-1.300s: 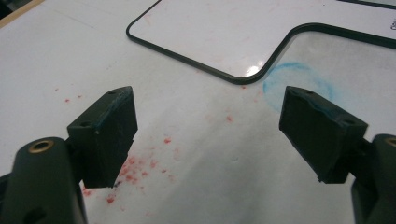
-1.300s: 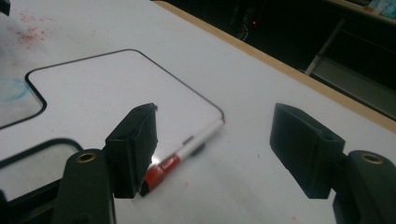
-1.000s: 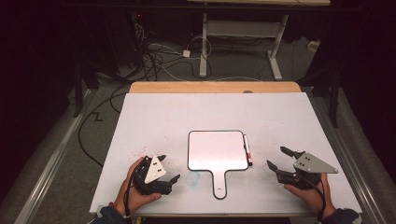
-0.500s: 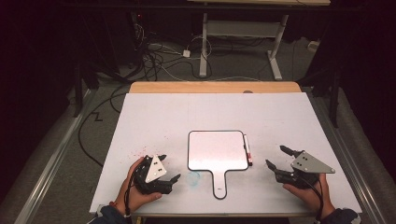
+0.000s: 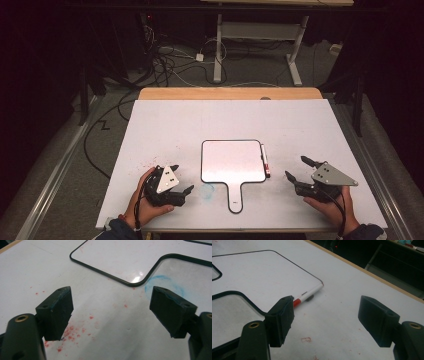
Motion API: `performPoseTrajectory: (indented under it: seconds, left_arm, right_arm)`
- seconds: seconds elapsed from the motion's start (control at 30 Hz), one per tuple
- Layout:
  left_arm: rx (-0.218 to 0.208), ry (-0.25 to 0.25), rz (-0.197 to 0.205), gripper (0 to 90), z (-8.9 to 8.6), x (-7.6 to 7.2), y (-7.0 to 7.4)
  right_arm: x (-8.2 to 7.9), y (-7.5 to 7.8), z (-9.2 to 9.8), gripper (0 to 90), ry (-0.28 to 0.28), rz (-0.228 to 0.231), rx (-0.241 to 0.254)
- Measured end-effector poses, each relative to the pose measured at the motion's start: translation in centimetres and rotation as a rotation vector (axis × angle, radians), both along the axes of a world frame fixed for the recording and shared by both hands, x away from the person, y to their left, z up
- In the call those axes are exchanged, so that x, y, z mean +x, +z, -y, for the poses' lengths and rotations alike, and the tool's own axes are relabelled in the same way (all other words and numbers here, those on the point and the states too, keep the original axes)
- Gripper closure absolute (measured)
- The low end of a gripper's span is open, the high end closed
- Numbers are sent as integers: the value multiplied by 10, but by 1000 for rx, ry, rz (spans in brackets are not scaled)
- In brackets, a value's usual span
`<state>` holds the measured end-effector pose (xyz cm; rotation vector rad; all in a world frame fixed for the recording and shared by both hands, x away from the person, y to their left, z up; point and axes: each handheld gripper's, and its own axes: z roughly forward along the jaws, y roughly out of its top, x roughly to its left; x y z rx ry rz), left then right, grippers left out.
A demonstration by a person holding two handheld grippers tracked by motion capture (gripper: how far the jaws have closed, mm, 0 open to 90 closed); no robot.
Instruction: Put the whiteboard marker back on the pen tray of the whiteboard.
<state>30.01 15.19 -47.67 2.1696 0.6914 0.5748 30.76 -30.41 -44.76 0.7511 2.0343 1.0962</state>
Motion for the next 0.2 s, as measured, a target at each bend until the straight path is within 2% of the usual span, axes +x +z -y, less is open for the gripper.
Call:
performPoseTrajectory:
  seconds: [0.2]
  left_arm:
    - [2, -6, -1, 184, 3, 5, 0]
  right_arm:
    - [-1, -1, 3, 277, -6, -7, -3]
